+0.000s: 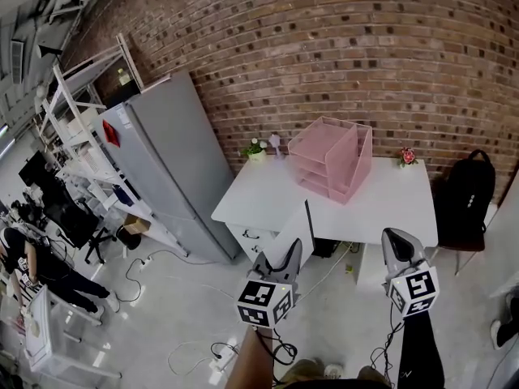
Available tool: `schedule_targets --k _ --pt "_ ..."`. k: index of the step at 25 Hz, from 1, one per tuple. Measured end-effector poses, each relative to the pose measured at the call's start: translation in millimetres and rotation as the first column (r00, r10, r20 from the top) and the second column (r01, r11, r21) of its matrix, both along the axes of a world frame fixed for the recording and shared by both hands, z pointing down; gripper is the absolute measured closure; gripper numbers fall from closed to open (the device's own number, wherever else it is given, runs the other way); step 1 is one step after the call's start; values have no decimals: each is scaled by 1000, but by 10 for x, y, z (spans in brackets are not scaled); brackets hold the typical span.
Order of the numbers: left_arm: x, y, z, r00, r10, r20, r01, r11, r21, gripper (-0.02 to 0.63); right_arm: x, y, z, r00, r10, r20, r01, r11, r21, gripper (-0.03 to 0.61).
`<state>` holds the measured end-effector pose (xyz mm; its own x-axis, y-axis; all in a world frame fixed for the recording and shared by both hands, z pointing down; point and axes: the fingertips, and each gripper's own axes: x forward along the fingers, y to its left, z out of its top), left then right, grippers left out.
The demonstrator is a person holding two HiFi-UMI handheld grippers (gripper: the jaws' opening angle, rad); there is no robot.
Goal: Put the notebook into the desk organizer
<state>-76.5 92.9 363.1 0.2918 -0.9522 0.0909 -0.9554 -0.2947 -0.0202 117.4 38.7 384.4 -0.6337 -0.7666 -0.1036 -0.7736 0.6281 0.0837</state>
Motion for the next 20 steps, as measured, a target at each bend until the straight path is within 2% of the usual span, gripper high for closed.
schedule_targets --k 10,20 --pt "117 -502 -107 999 33 21 -34 999 16 598 13 -373 -55 999 21 30 -21 1000 12 580" --pt "-121 -1271 25 997 72 1 -72 997 -8 598 -240 -1085 2 998 59 25 -59 998 8 580"
